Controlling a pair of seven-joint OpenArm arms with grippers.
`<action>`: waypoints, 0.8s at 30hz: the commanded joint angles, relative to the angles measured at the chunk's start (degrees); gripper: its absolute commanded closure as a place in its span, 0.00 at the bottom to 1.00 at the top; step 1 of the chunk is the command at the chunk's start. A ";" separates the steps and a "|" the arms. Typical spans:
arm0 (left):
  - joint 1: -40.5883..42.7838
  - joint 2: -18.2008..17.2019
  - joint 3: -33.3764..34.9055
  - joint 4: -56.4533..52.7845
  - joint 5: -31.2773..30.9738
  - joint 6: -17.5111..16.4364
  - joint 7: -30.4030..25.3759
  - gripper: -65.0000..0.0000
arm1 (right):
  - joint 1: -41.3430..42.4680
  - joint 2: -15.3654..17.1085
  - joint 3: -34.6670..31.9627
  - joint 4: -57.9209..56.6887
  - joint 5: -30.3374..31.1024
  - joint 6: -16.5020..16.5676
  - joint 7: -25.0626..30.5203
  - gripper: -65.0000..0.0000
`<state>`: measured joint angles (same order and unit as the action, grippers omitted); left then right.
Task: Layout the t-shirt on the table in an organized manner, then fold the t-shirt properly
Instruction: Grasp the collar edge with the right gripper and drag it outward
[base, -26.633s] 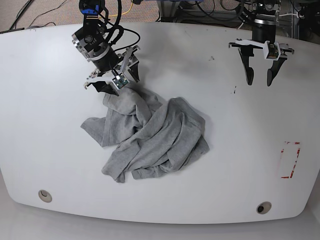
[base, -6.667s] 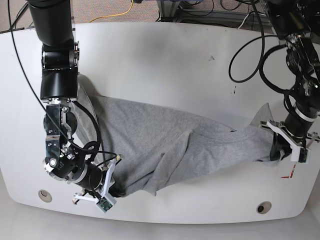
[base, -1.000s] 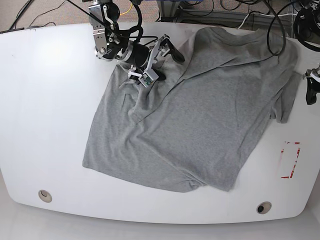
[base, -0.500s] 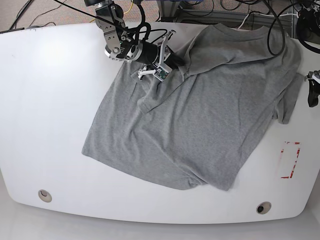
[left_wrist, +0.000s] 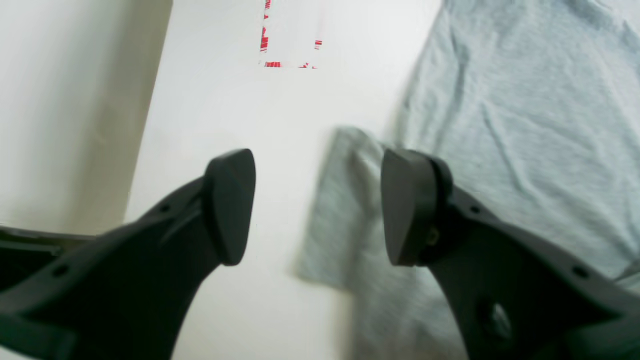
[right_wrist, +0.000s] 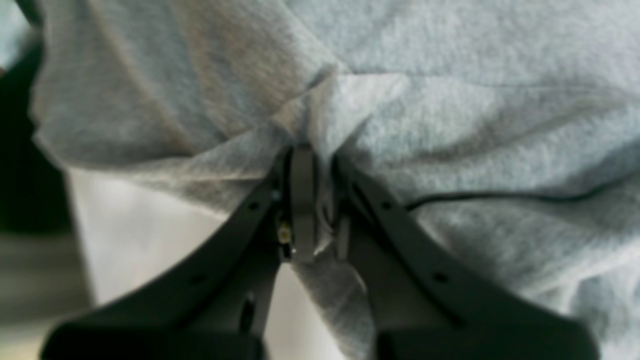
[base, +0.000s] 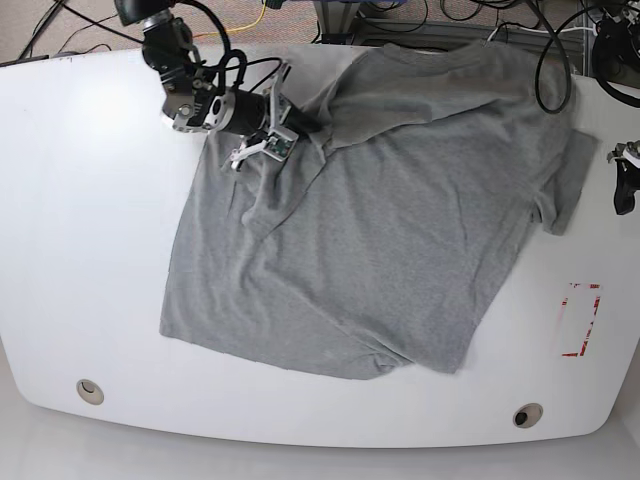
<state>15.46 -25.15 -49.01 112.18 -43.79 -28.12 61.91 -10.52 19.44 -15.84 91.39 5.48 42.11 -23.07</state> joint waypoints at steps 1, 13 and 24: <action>-0.30 -1.10 1.23 0.74 -0.74 0.03 -1.29 0.43 | 2.57 5.04 0.32 -1.07 -6.22 -2.11 -6.69 0.98; -0.30 -1.01 6.77 0.83 -0.74 0.38 -1.29 0.43 | 19.10 9.17 0.14 -13.72 -6.57 -2.11 -5.19 0.98; -0.91 -0.92 12.14 0.92 -0.74 0.47 -1.38 0.43 | 32.90 7.06 0.32 -30.08 -16.33 -2.11 3.69 0.98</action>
<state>15.55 -24.97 -37.41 112.14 -43.81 -27.68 61.84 19.62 26.87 -15.79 63.81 -7.64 40.29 -20.43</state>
